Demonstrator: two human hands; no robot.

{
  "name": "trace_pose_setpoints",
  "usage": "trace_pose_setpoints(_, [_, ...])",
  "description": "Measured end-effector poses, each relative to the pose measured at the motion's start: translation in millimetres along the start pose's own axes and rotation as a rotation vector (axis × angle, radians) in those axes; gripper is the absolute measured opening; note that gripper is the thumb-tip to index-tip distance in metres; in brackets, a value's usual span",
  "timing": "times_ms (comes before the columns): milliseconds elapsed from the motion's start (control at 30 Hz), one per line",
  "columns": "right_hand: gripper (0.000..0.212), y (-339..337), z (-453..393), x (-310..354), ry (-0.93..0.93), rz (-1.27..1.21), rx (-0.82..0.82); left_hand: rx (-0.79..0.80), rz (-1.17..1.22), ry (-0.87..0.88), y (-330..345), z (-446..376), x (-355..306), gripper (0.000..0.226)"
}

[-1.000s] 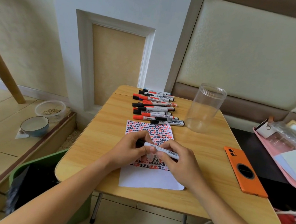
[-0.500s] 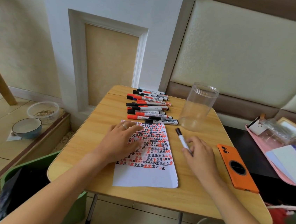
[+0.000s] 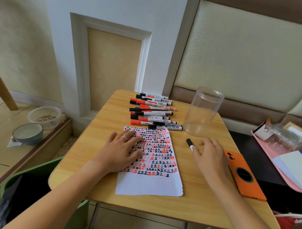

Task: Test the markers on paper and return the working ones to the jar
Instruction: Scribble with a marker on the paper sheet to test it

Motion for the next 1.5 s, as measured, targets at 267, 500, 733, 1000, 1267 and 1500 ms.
trace_pose_setpoints(267, [0.008, 25, -43, 92, -0.346, -0.224, 0.057, 0.024, 0.022, 0.0, 2, -1, 1, 0.082])
trace_pose_setpoints(500, [0.017, 61, -67, 141, -0.456, -0.163, 0.077, 0.037, -0.024, -0.003, 6, -2, 0, 0.078])
trace_pose_setpoints(733, [0.017, 67, -66, 148, -0.527, -0.072, 0.005, 0.048, -0.052, 0.004, 8, -1, 0, 0.063])
trace_pose_setpoints(1000, [0.014, 5, -10, 169, -0.845, -0.126, -0.22, 0.017, 0.017, 0.017, 4, -1, -1, 0.068])
trace_pose_setpoints(1267, [0.023, -5, 48, 137, -0.819, -0.244, 0.005, -0.383, 0.247, 0.13, -43, 18, -20, 0.051])
trace_pose_setpoints(1500, [0.021, -12, 56, 127, -0.712, -0.469, 0.211, -0.243, 0.686, 0.201, -57, 28, -54, 0.029])
Point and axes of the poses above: each hand's wrist, its own z-axis away from the middle knuckle, its own y-axis out of the palm, x = y × z, the point moved 8 cm from there along -z, towards the middle knuckle, and after that the axes turned 1 degree about y, right-handed, at the moved point
